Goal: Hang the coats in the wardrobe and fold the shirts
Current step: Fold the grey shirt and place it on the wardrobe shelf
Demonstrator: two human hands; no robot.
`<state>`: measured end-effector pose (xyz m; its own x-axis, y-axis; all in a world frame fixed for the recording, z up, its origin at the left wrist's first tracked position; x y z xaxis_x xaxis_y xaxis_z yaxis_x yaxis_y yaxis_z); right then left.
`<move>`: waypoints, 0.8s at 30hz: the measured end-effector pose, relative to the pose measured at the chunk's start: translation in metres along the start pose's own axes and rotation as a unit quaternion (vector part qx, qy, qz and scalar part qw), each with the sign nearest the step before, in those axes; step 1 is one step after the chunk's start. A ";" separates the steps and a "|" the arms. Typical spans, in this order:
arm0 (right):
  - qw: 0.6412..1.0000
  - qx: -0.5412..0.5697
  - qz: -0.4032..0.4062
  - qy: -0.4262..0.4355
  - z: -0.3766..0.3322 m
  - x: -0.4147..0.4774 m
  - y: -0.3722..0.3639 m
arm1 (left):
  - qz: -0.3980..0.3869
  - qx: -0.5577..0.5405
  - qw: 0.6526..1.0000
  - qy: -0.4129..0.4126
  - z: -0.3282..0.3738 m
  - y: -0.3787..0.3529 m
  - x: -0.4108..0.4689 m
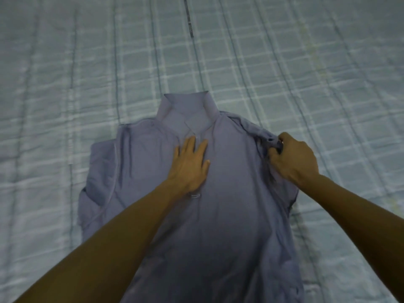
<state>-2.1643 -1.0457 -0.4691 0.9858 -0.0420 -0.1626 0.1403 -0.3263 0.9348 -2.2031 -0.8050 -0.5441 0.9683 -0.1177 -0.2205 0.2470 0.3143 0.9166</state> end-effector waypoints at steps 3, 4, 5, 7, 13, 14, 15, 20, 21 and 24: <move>0.993 0.111 -0.017 -0.041 -0.051 -0.014 0.005 | 0.024 -0.063 0.998 0.006 -0.014 0.020 -0.020; 0.988 0.145 -0.027 -0.045 -0.074 -0.020 0.003 | 0.025 -0.080 0.996 0.016 -0.022 0.026 -0.027; 0.984 0.169 -0.040 -0.031 -0.100 -0.029 -0.001 | 0.027 -0.090 0.995 0.027 -0.033 0.031 -0.035; 0.975 0.196 -0.102 0.036 -0.156 -0.052 -0.017 | 0.043 -0.082 0.994 0.052 -0.062 0.042 -0.052; 0.932 0.169 -0.307 0.094 -0.236 -0.099 -0.087 | 0.116 -0.028 0.969 0.217 -0.173 0.063 -0.124; 0.936 0.151 -0.307 0.080 -0.232 -0.101 -0.093 | 0.122 -0.028 0.961 0.246 -0.186 0.061 -0.132; 0.944 0.129 -0.296 0.070 -0.223 -0.103 -0.096 | 0.118 -0.037 0.952 0.279 -0.196 0.058 -0.139; 0.965 0.011 -0.244 0.093 -0.183 -0.106 -0.109 | 0.064 -0.124 0.906 0.399 -0.206 0.048 -0.142; 0.962 -0.021 -0.257 0.094 -0.176 -0.107 -0.112 | 0.061 -0.158 0.902 0.397 -0.203 0.047 -0.137; 0.950 -0.095 -0.279 0.105 -0.161 -0.108 -0.118 | 0.042 -0.405 0.823 0.396 -0.194 0.045 -0.119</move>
<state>-2.2728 -0.8508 -0.5106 0.7470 0.2831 -0.6015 0.6407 -0.0652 0.7650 -2.2998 -0.5940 -0.5413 0.6247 0.4871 -0.6103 -0.1886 0.8525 0.4875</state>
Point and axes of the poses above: each hand's wrist, its own x-axis towards the middle knuckle, its own y-axis out of the back of the hand, z = x × y, the point moved 3 cm from there along x, towards the middle knuckle
